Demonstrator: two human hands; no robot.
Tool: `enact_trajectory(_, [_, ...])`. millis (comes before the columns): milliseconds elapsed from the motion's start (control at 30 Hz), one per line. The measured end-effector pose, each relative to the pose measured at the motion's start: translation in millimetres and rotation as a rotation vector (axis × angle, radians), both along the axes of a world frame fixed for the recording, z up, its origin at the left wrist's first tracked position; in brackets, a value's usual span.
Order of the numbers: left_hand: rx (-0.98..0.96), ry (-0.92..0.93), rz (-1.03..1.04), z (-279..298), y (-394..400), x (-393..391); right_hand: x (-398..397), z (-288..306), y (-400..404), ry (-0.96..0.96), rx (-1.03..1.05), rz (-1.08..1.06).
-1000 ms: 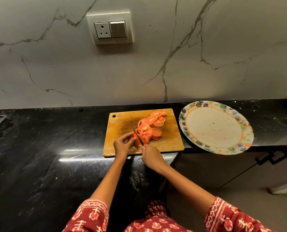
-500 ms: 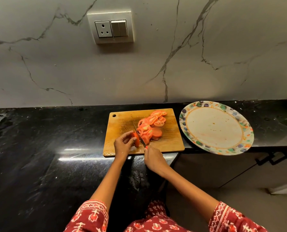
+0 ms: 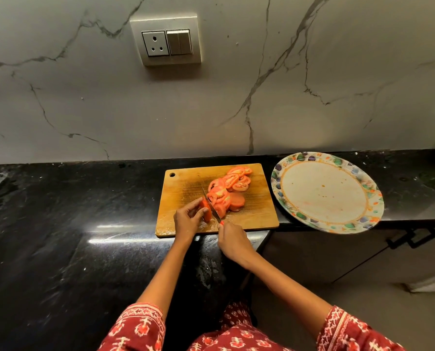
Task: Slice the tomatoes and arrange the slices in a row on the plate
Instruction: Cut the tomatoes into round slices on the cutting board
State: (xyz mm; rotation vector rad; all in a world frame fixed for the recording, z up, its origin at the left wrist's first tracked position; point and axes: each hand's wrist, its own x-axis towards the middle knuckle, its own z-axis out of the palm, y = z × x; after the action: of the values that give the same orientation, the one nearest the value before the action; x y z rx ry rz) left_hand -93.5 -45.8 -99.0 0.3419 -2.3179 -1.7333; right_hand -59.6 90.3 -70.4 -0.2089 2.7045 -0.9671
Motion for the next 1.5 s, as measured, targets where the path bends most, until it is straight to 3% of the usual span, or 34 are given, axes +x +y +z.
enact_trajectory(1033, [-0.065, 0.064, -0.019, -3, 10, 5, -22, -2, -12, -0.012, 0.025, -0.003])
enact_trajectory(1500, [0.045, -0.056, 0.011, -4, 4, 9, -15, -6, -18, -0.036, 0.014, -0.003])
